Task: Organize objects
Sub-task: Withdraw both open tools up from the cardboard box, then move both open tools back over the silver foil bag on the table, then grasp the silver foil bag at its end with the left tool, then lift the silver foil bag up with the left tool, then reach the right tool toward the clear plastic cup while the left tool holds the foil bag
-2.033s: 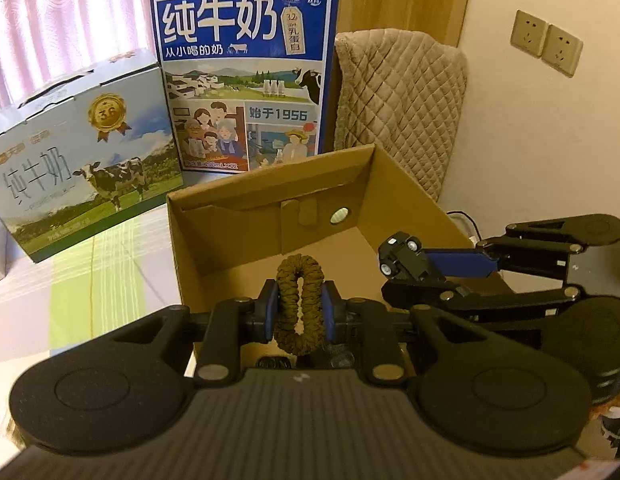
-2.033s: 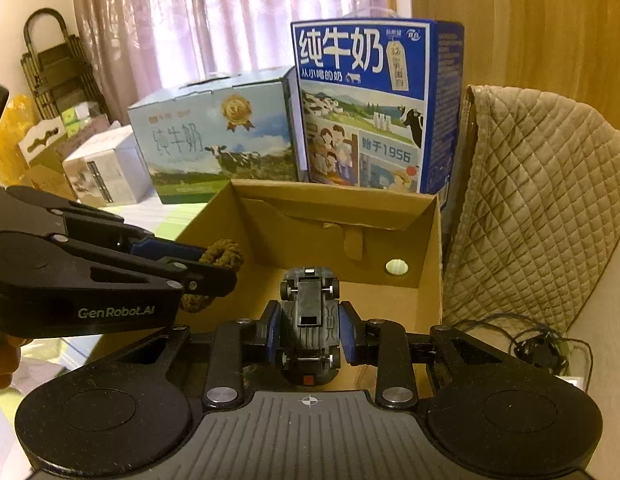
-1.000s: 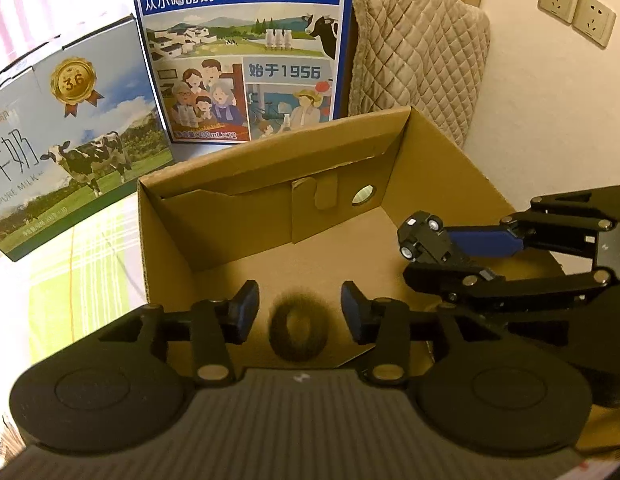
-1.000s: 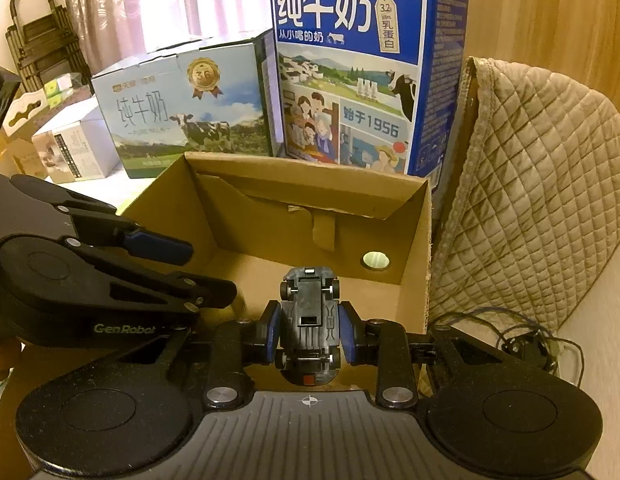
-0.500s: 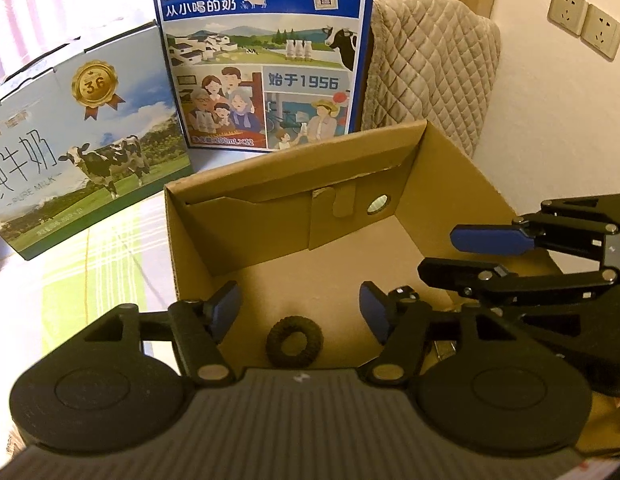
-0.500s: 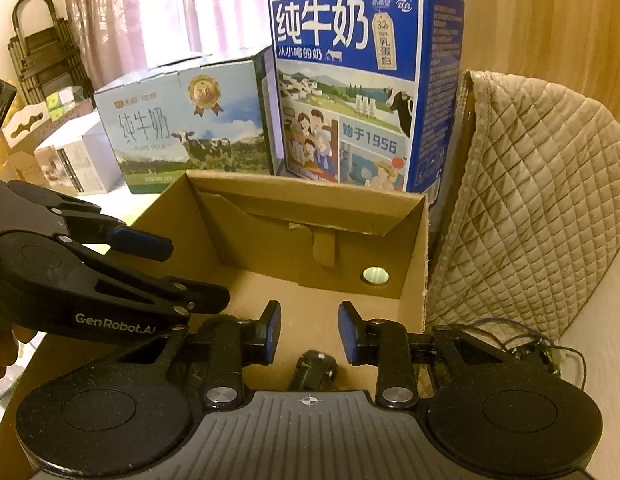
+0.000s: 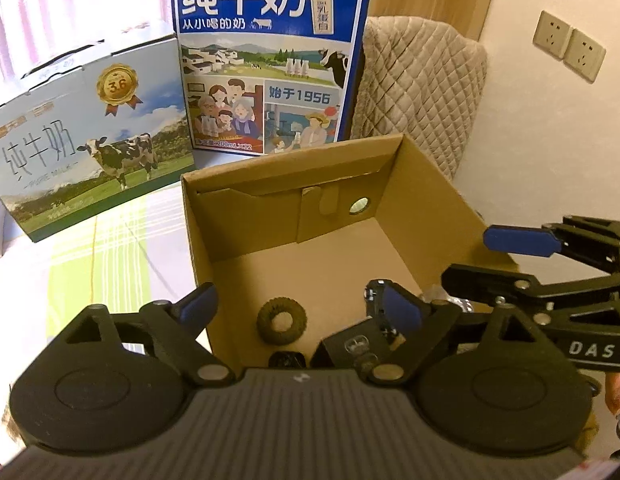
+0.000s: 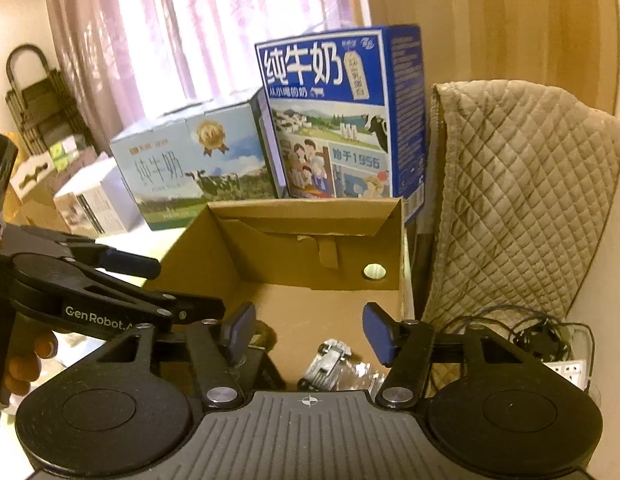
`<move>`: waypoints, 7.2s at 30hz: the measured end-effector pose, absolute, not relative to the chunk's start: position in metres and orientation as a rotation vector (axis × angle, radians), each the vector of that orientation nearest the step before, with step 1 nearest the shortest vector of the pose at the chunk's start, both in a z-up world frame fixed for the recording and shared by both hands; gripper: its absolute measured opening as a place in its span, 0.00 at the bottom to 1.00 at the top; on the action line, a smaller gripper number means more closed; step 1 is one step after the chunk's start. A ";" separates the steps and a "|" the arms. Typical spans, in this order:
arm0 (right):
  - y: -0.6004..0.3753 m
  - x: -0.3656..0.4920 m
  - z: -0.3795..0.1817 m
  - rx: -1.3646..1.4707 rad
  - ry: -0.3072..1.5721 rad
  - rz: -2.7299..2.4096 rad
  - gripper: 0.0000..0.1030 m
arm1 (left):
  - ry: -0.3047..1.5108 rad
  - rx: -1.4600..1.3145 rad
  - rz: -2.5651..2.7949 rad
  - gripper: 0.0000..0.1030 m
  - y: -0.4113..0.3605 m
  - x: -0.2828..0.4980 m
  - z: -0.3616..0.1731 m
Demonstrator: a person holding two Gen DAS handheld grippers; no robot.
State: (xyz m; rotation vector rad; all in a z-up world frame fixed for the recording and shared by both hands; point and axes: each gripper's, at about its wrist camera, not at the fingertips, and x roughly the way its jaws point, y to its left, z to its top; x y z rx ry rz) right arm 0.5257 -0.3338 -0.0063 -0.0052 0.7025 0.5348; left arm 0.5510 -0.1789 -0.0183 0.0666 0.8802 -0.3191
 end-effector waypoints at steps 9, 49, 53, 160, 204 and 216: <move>-0.351 0.481 0.012 0.070 0.667 0.470 0.69 | 0.829 0.037 -0.299 0.97 -0.168 0.511 0.004; -0.304 0.340 0.027 -0.005 0.700 0.478 0.74 | 0.722 0.038 -0.178 0.99 -0.081 0.322 0.042; -0.292 0.326 0.024 -0.012 0.715 0.488 0.74 | 0.734 0.025 -0.174 0.99 -0.069 0.306 0.041; -0.218 0.296 -0.092 0.031 1.091 0.372 0.74 | 1.130 0.011 -0.203 0.29 0.052 0.338 -0.114; 0.033 0.387 -0.141 -0.391 0.853 1.063 0.74 | 1.005 -0.225 0.193 0.26 0.225 0.308 -0.075; 0.052 0.398 -0.155 -0.426 0.866 1.107 0.71 | 1.031 -0.235 0.211 0.26 0.230 0.322 -0.082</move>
